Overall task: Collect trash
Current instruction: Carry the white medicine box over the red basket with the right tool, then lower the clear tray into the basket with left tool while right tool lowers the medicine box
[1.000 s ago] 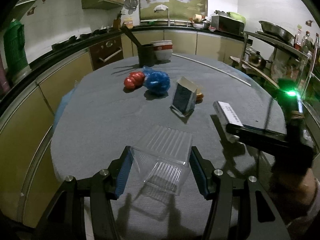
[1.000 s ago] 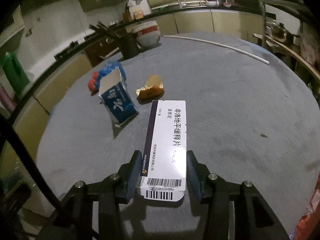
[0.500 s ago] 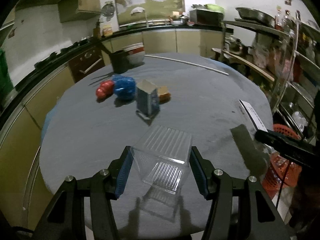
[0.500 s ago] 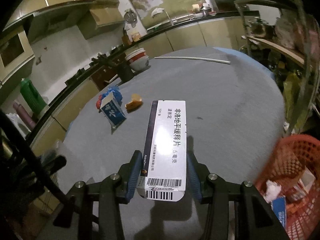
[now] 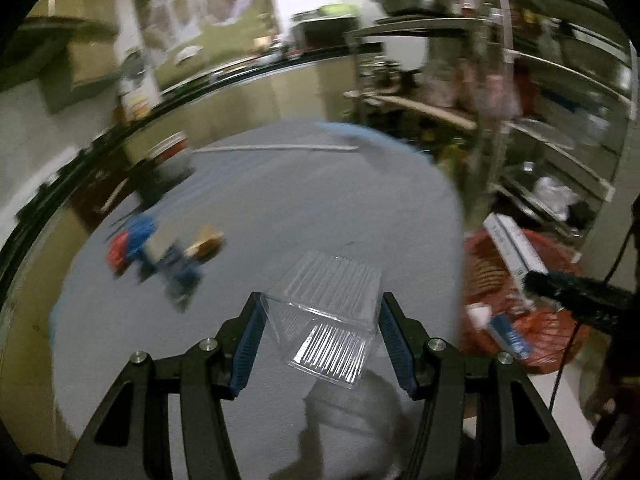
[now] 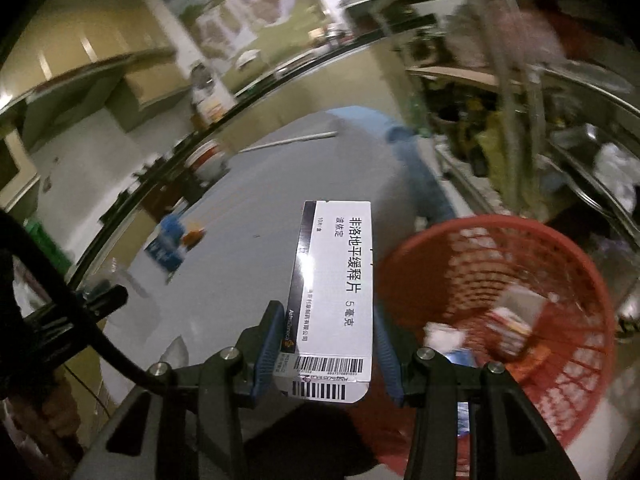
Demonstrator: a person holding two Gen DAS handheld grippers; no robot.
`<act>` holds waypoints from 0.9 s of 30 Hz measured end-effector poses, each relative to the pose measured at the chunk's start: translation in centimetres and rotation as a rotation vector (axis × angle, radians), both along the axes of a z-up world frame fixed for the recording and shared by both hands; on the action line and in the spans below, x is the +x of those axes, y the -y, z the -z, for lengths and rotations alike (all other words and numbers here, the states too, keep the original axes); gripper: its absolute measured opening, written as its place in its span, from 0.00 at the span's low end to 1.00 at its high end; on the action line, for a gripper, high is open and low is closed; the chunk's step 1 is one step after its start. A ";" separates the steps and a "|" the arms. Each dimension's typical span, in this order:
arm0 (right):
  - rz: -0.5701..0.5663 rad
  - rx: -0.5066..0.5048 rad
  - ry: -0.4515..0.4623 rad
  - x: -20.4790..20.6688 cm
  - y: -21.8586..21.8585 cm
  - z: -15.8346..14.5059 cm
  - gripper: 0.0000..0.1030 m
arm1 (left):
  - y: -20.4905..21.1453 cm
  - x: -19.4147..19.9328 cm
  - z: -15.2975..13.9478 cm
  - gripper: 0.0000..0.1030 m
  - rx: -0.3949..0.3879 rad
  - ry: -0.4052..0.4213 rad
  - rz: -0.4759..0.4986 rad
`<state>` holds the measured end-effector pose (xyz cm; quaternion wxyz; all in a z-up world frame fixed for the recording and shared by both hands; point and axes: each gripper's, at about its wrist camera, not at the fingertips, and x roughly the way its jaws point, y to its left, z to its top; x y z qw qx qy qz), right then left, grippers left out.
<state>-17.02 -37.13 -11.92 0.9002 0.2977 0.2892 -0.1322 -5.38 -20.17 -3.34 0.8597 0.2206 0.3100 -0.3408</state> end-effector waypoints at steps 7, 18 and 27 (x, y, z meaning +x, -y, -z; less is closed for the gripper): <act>0.161 0.064 -0.027 -5.7 4.6 2.3 0.46 | 6.7 -2.4 0.5 0.57 -0.031 -0.084 0.148; 0.249 0.133 -0.026 -9.8 7.3 4.4 0.46 | 13.7 -6.1 3.5 0.58 -0.003 -0.202 0.272; 0.268 0.153 -0.013 -10.6 7.8 4.9 0.46 | 14.9 -7.4 4.9 0.58 0.057 -0.133 0.280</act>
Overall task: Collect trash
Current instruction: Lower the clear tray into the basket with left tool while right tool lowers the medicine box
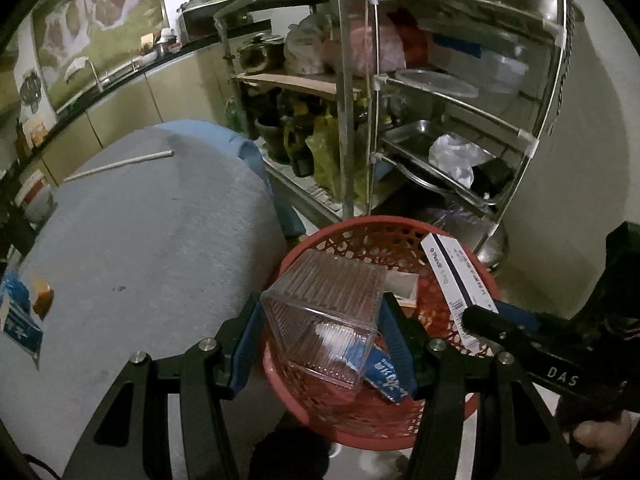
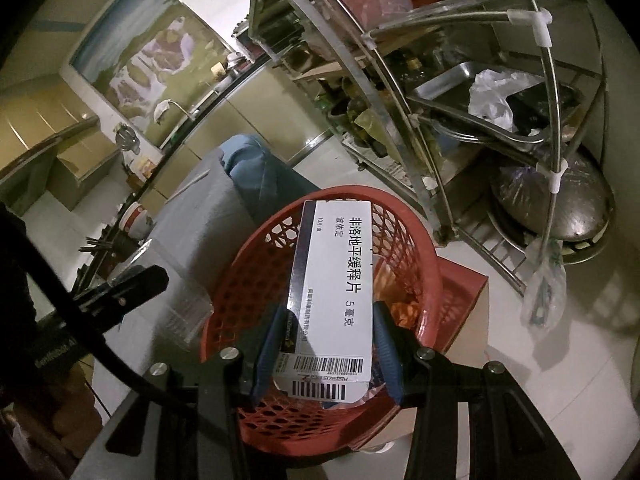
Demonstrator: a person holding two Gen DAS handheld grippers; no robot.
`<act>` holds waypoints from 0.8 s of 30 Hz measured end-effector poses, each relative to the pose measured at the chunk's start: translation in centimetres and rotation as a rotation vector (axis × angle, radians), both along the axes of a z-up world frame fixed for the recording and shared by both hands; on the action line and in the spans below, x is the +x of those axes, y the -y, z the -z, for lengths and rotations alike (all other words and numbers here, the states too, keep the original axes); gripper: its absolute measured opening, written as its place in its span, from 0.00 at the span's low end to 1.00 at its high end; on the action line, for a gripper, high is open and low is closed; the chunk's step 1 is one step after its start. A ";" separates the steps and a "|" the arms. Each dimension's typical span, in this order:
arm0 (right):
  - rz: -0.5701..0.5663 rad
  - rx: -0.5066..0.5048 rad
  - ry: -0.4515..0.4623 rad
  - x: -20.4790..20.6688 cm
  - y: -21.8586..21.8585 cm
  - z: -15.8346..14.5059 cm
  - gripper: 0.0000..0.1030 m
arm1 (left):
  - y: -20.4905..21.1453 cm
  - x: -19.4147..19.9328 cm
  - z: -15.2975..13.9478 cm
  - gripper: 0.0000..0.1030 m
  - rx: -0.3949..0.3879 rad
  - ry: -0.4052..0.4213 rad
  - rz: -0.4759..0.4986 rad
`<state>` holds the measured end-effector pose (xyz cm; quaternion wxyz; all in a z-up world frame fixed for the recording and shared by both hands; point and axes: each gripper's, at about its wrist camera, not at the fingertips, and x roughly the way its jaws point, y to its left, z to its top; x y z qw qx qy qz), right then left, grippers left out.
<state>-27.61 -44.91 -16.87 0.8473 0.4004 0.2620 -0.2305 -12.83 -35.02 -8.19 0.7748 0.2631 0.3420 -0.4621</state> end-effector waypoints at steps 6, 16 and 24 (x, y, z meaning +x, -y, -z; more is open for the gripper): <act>-0.005 -0.001 0.007 0.3 -0.1 -0.1 0.46 | 0.2 -0.5 0.0 0.58 0.010 0.050 0.009; 0.003 0.005 0.021 0.1 -0.1 -0.1 0.46 | 0.5 -0.8 0.2 0.58 0.026 0.073 0.009; -0.005 0.007 0.030 0.1 -0.3 -0.2 0.46 | 0.6 -1.3 0.3 0.58 0.035 0.106 0.011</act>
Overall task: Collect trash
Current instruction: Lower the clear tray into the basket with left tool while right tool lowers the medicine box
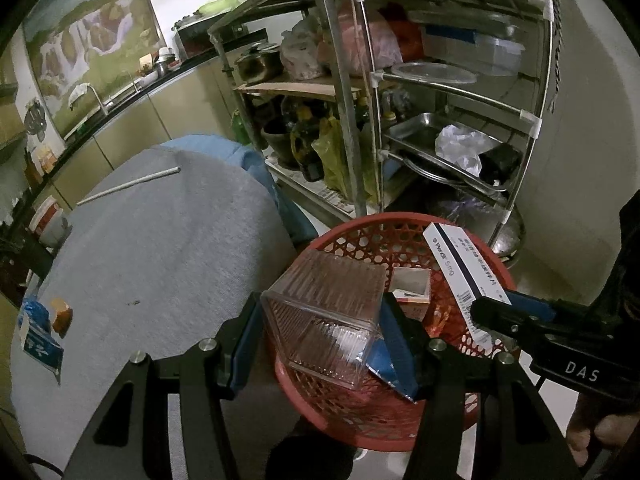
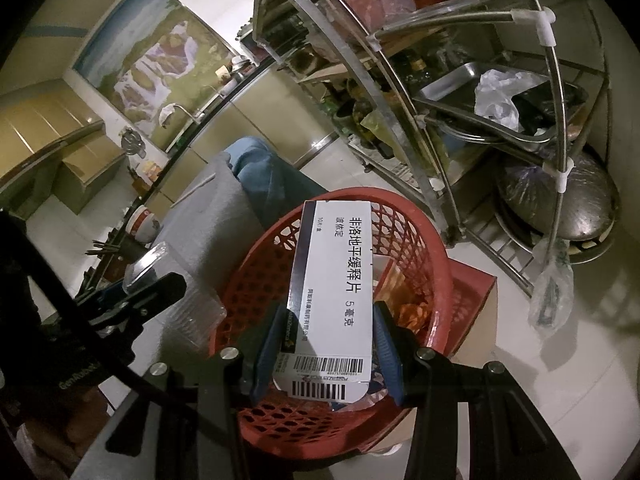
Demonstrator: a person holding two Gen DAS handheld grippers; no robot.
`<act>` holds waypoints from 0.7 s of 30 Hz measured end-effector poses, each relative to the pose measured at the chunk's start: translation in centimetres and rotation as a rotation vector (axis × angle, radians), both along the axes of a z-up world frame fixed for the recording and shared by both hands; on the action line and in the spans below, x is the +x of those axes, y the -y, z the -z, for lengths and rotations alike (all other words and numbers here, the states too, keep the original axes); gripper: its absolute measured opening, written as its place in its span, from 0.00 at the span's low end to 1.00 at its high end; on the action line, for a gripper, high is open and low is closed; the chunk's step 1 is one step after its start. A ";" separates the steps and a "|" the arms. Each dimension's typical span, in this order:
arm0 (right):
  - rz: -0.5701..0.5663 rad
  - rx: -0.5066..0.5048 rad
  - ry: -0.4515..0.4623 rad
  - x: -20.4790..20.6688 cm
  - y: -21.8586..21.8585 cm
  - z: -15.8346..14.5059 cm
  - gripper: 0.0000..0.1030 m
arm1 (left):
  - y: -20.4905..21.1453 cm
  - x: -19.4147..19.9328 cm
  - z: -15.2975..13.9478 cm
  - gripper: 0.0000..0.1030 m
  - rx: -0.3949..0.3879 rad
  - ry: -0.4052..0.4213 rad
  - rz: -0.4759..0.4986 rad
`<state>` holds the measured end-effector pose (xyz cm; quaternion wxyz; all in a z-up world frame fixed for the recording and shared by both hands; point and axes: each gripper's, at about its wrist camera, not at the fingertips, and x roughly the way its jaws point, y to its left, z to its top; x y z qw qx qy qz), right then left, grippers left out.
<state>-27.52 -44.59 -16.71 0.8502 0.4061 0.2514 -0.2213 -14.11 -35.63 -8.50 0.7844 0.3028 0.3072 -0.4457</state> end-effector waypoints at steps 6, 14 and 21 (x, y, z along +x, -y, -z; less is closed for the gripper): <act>-0.010 0.001 0.004 0.2 -0.3 -0.1 0.46 | 0.0 -0.1 0.1 0.58 0.010 0.019 -0.001; -0.015 0.000 0.004 0.3 -0.3 -0.2 0.46 | 0.2 -0.2 0.4 0.58 0.020 0.034 -0.001; -0.015 0.005 0.004 0.3 -0.4 0.0 0.46 | 0.3 -0.2 0.7 0.58 0.031 0.039 -0.002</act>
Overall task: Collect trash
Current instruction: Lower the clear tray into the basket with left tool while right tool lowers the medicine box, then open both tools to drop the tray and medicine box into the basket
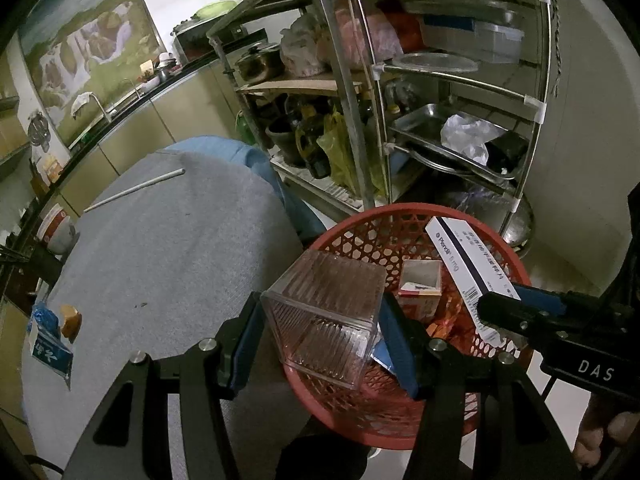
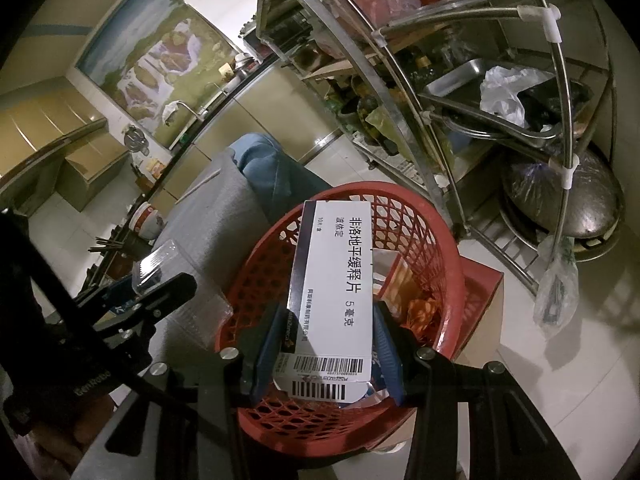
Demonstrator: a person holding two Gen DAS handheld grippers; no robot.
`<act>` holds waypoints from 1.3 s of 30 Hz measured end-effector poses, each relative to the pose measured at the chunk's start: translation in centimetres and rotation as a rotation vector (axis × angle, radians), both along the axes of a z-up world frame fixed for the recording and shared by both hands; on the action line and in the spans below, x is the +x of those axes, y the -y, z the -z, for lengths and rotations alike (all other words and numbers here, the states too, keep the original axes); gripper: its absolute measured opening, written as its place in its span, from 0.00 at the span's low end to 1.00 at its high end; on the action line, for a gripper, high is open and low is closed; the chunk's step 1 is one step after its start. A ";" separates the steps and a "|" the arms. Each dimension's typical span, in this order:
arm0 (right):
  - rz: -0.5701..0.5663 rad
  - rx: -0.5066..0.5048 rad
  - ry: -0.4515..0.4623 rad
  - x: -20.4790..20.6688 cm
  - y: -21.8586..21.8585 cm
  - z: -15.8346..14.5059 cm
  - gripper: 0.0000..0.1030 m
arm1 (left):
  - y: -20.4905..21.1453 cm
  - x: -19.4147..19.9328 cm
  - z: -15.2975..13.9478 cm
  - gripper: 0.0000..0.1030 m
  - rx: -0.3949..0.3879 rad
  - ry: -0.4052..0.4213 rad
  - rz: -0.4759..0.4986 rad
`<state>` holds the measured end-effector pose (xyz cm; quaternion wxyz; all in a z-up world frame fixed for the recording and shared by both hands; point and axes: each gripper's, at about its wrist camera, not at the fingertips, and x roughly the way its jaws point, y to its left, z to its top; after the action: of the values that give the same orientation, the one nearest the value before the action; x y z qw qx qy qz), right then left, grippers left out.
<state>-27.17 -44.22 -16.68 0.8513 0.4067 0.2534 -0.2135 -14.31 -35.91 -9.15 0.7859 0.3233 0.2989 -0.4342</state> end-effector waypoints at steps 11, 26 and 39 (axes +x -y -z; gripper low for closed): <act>0.002 0.009 -0.001 0.0 -0.1 0.3 0.46 | 0.2 0.3 0.3 0.59 0.006 -0.011 0.000; 0.013 0.062 0.015 -0.2 0.1 0.1 0.50 | -2.0 2.4 -0.9 0.59 -0.055 -0.112 -0.039; 0.005 -0.007 0.033 -0.6 -1.4 -2.9 0.50 | -8.6 5.8 -6.2 0.71 -0.280 -0.247 -0.102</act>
<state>-27.76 -42.86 -13.80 0.8562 0.4079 0.2375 -0.2100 -8.54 -27.27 -2.93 0.8015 0.1396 0.3458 -0.4674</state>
